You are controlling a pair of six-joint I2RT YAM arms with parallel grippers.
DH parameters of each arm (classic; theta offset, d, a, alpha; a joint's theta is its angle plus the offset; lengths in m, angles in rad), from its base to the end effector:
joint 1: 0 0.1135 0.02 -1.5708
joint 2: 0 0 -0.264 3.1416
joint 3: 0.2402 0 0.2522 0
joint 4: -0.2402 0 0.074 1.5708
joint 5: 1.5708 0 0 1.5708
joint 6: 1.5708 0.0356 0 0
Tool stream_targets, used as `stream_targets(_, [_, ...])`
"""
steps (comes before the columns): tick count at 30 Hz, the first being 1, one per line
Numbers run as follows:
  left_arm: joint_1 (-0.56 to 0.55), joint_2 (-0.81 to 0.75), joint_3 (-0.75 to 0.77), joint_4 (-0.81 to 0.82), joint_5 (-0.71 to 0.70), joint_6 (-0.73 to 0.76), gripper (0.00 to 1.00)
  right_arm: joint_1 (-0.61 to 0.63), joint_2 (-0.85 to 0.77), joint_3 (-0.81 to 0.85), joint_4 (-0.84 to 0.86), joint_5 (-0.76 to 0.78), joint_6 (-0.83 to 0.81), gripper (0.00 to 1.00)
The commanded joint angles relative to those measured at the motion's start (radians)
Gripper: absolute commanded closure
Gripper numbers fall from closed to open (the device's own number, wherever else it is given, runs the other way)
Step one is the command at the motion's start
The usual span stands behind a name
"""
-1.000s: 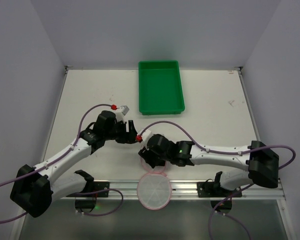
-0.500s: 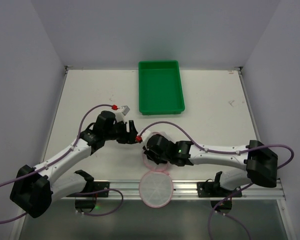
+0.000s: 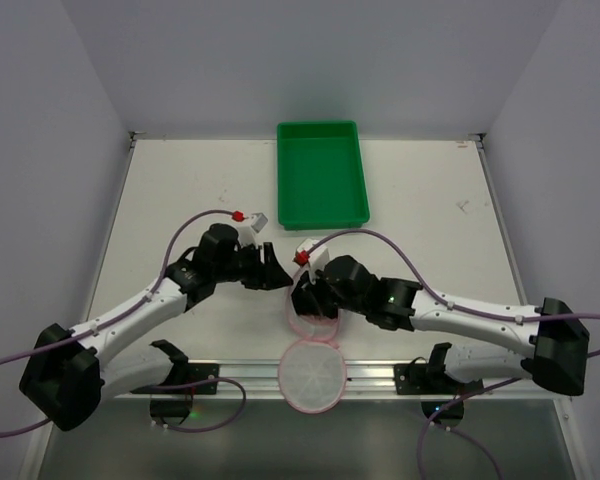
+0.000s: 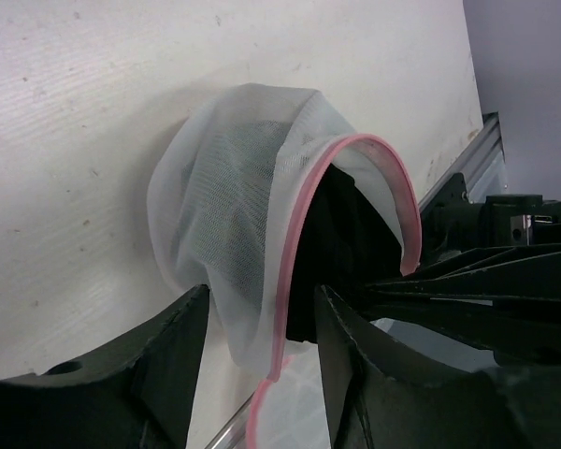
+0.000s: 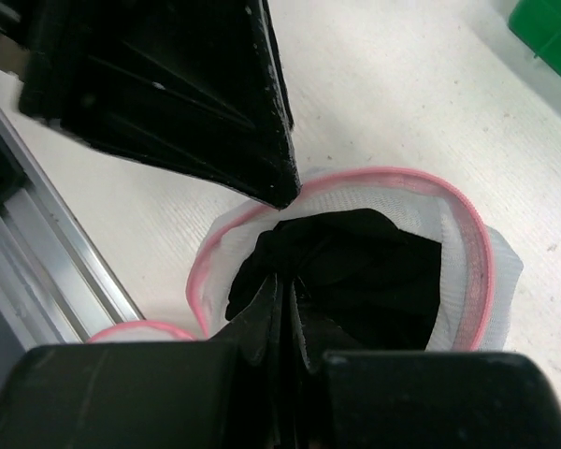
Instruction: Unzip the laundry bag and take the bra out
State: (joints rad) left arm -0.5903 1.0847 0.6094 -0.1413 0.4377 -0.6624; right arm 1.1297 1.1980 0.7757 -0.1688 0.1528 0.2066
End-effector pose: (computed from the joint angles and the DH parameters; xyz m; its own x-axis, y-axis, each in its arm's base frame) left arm 0.1815 -0.1398 0.2267 -0.8655 -0.0906 -0.4926 0.3286 0.6395 -0.6950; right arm 0.1170 0.2351 0.2528 -0.4051 -0.3832 -0.8301 -0.7731 0.6282 0.0873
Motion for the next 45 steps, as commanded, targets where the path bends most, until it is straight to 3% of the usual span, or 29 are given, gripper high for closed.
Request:
stream_targets(1, [-0.034, 0.032, -0.002, 0.074, -0.01, -0.028, 0.49, -0.022, -0.073, -0.032, 0.104, -0.047, 0.036, 1.0])
stream_targets(3, [-0.043, 0.047, -0.002, 0.078, -0.034, -0.031, 0.58, -0.036, -0.124, -0.044, 0.117, -0.074, 0.045, 1.0])
stream_targets(7, [-0.058, 0.09, -0.007, 0.121, -0.037, -0.046, 0.92, -0.056, -0.201, -0.044, 0.13, -0.128, 0.043, 1.0])
stream_targets(9, [-0.059, 0.109, -0.004, 0.123, -0.037, -0.054, 1.0, -0.07, -0.228, -0.036, 0.13, -0.148, 0.047, 1.0])
stream_targets(18, [-0.059, 0.221, 0.056, 0.103, -0.037, -0.071, 1.0, -0.139, -0.353, 0.144, 0.055, -0.211, 0.031, 1.0])
stream_targets(26, [-0.059, 0.236, 0.133, 0.086, -0.059, -0.054, 1.0, -0.342, -0.25, 0.365, 0.006, -0.192, -0.061, 1.0])
stream_targets(37, [-0.054, 0.215, 0.184, 0.026, -0.151, -0.016, 1.0, -0.669, 0.332, 0.783, 0.097, -0.296, -0.124, 1.0])
stream_targets(45, [-0.022, 0.242, 0.165, 0.031, -0.156, 0.001, 1.0, -0.745, 0.794, 1.133, 0.108, -0.207, -0.239, 1.0])
